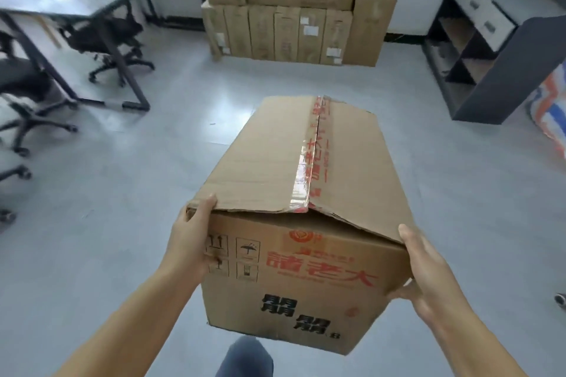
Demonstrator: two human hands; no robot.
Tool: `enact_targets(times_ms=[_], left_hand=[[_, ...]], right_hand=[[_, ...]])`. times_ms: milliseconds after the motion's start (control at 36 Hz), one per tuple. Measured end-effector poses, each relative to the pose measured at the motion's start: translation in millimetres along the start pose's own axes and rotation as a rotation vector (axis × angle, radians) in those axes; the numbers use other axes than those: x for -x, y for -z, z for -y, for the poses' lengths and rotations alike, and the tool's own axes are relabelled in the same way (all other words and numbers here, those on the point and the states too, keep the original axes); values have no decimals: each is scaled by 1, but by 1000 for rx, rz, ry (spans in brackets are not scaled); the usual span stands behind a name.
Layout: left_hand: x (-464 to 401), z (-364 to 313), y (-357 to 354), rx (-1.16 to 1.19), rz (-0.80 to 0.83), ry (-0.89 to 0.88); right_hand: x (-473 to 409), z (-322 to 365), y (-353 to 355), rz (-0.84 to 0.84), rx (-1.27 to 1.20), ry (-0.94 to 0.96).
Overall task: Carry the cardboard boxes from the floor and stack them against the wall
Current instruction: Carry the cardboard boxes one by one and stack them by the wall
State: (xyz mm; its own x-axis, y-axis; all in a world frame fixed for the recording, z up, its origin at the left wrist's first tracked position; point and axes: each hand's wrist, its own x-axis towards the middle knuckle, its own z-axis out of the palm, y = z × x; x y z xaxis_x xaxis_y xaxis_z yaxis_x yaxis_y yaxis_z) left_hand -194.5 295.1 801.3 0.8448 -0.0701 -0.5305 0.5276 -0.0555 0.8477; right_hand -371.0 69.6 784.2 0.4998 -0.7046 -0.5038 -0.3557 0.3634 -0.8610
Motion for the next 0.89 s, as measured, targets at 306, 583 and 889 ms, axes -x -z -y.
enact_targets(times_ms=[306, 583, 889], left_hand=[[-147, -70, 35, 186, -136, -47], [-309, -197, 58, 215, -170, -79], [-461, -295, 23, 221, -183, -129]], right_hand=[[-116, 78, -158, 180, 91, 70], [-212, 170, -322, 204, 114, 94], [-347, 263, -434, 240, 115, 148]])
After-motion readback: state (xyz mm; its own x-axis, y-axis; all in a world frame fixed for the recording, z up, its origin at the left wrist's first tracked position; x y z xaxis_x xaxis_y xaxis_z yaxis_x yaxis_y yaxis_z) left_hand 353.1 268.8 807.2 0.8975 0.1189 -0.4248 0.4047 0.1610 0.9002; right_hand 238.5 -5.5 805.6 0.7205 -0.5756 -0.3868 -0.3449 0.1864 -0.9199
